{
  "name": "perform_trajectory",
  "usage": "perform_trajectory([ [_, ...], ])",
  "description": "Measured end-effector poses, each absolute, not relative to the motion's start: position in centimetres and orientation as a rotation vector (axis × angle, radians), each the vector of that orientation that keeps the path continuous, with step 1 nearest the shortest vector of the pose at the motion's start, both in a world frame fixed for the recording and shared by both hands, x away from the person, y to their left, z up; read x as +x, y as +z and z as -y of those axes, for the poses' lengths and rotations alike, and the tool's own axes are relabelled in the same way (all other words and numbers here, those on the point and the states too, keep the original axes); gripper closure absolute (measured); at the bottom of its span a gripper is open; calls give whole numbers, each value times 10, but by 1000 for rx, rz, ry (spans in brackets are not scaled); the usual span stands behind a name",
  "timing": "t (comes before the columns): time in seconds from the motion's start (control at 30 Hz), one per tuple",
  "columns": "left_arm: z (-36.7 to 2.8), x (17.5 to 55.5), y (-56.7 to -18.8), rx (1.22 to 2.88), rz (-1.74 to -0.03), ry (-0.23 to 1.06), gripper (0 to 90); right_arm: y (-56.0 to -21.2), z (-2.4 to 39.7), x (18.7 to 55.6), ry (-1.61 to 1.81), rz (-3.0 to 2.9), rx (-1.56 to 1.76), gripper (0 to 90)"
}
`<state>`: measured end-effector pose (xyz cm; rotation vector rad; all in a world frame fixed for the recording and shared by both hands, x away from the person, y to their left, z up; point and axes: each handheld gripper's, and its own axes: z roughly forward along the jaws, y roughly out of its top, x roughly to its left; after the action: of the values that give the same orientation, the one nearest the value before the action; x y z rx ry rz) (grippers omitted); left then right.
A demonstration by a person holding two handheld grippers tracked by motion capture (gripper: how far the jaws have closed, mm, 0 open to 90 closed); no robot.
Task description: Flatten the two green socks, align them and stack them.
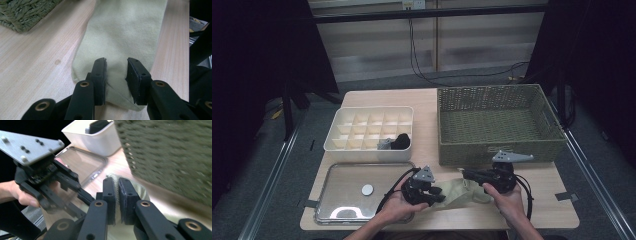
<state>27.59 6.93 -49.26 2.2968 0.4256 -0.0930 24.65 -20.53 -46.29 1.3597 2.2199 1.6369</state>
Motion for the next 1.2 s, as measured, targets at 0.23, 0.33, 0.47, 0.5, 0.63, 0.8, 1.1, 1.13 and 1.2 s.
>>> perform_trajectory([
  [0.23, -69, 274, -491, 2323, -410, -64, 685, -472, 217, 237, 1577, -2211, 1401, 829],
  [0.33, -70, 274, -491, 2318, -429, -71, 685, -477, 228, 229, 1537, -2203, 1447, 829],
  [0.47, -70, 274, -491, 2305, -444, -76, 685, -478, 239, 223, 1532, -2175, 1474, 804],
  [0.5, -71, 274, -491, 2313, -433, -72, 685, -478, 240, 222, 1528, -2171, 1480, 793],
  [0.63, -72, 275, -491, 2313, -436, -74, 681, -478, 240, 224, 1518, -2177, 1474, 758],
  [0.8, -74, 276, -489, 2321, -428, -67, 670, -474, 242, 227, 1476, -2174, 1449, 718],
  [1.1, -78, 276, -487, 2305, -435, -65, 667, -481, 242, 232, 1359, -2212, 1500, 782],
  [1.13, -79, 276, -487, 2307, -442, -64, 667, -482, 243, 233, 1357, -2214, 1498, 787],
  [1.2, -81, 276, -488, 2297, -442, -46, 667, -486, 243, 234, 1299, -2236, 1535, 809],
])
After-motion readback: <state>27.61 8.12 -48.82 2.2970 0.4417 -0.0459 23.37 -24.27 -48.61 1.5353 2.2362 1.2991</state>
